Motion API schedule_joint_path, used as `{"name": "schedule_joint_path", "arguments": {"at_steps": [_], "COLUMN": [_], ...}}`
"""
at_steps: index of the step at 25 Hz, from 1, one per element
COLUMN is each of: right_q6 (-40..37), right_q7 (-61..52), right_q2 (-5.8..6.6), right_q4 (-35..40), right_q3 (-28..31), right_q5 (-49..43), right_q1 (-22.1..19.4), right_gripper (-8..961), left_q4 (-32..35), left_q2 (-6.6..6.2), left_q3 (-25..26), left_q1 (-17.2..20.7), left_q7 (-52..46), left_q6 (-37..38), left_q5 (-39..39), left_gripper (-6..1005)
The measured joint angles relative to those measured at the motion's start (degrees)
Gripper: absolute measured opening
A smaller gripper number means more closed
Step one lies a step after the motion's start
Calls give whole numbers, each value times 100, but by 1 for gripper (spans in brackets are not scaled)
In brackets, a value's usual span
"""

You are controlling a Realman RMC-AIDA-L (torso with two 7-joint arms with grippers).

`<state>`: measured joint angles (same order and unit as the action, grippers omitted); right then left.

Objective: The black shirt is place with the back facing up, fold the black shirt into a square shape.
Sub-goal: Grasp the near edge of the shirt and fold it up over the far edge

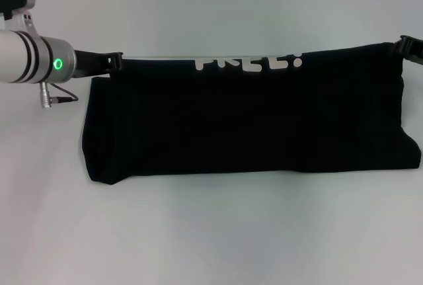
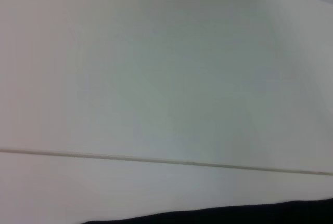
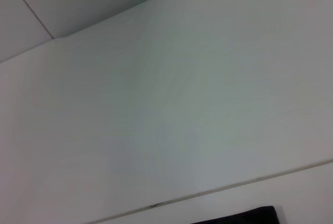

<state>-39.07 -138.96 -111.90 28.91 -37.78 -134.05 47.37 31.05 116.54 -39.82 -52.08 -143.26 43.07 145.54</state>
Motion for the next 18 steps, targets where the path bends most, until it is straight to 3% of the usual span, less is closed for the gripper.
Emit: {"name": "schedule_joint_path", "arguments": {"at_steps": [3,8,18], "right_q6": [15,59,141], "right_q7": [1,1,1], "right_q2": [-8,-21,-36], "right_q4": [0,-3,-24], "right_q3": [-1,-2,14], "right_q5": [-2,-5,-1], "right_q1": [0,0,-7], "right_gripper": [99,102,108], "left_q4": [-22,-97,-288], "left_q2": [34,209,245], "left_q3": [-7,-124,-293], "left_q1": [-4,32,-4], "left_q7": [0,55,87], "left_q6": [-137,-667,-918], "left_q5": [-14,-16,-27], "left_gripper": [17,18,18]}}
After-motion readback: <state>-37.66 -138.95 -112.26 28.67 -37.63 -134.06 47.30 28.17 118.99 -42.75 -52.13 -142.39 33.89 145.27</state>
